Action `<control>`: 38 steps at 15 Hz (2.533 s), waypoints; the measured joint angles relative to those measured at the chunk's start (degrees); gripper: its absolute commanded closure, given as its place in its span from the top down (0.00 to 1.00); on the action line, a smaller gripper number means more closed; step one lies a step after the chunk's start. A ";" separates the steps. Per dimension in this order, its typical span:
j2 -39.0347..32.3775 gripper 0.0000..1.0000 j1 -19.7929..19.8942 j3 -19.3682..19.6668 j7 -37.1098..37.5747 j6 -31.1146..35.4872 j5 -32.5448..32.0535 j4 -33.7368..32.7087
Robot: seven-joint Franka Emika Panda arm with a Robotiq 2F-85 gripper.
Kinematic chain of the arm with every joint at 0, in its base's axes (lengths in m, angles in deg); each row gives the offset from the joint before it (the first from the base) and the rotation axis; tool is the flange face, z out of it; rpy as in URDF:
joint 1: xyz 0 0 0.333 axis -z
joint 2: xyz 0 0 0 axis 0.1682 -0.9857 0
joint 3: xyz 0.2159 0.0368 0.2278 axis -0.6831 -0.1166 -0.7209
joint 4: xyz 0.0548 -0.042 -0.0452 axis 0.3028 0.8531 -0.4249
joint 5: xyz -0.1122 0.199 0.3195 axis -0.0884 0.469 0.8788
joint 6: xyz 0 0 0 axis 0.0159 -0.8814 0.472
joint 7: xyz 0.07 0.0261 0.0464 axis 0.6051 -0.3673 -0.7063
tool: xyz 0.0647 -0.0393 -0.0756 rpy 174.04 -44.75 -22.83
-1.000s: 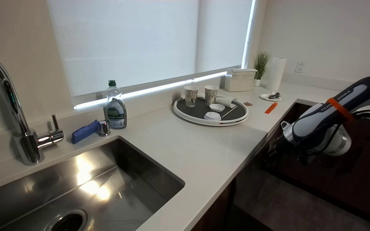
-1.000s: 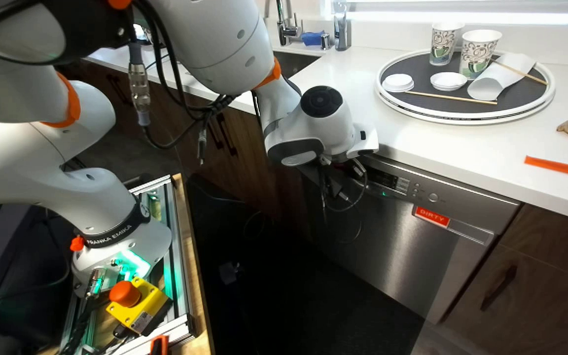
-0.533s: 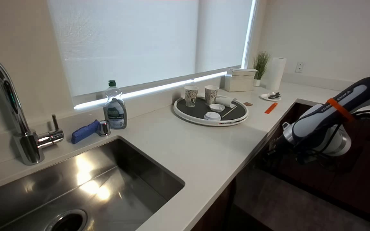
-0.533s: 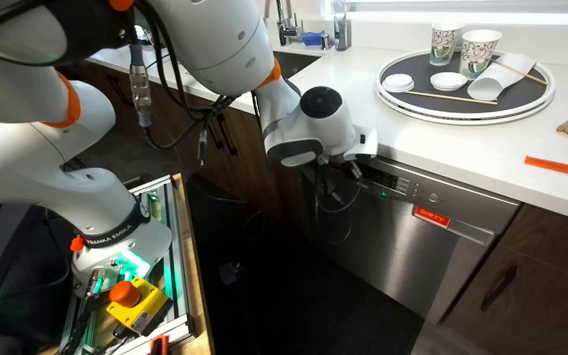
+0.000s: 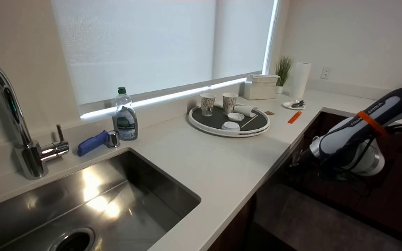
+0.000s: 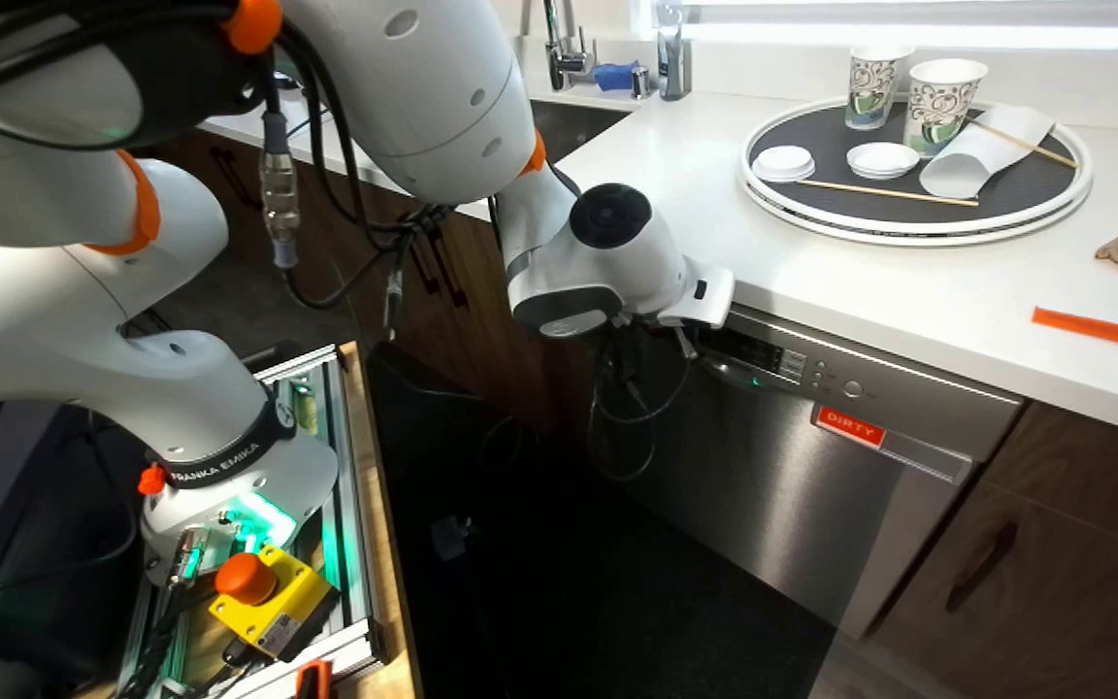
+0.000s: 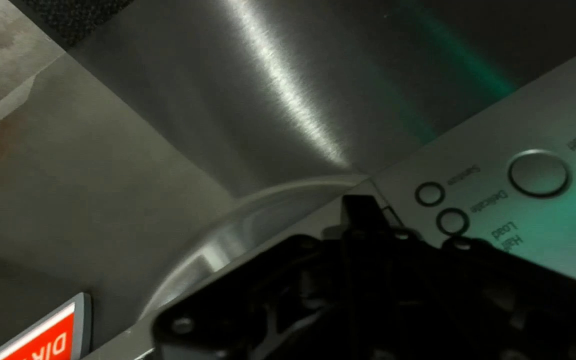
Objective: Press a button on the dish washing machine
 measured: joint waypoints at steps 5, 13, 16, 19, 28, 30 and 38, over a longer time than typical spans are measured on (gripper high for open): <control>-1.50 0.00 0.59 0.14 5.01 5.59 -0.85 1.10; -2.08 0.00 0.90 0.65 10.83 7.57 -3.85 1.50; -2.08 0.00 0.91 0.77 11.47 7.58 -4.38 1.49; -2.05 0.00 0.90 1.20 11.44 7.58 -6.01 1.48; 0.13 0.00 0.75 2.88 6.41 1.50 -13.69 0.55; 0.98 0.00 0.97 2.87 3.95 -1.45 -13.93 0.46; 3.92 0.00 1.70 2.62 -6.83 -7.02 -13.94 0.74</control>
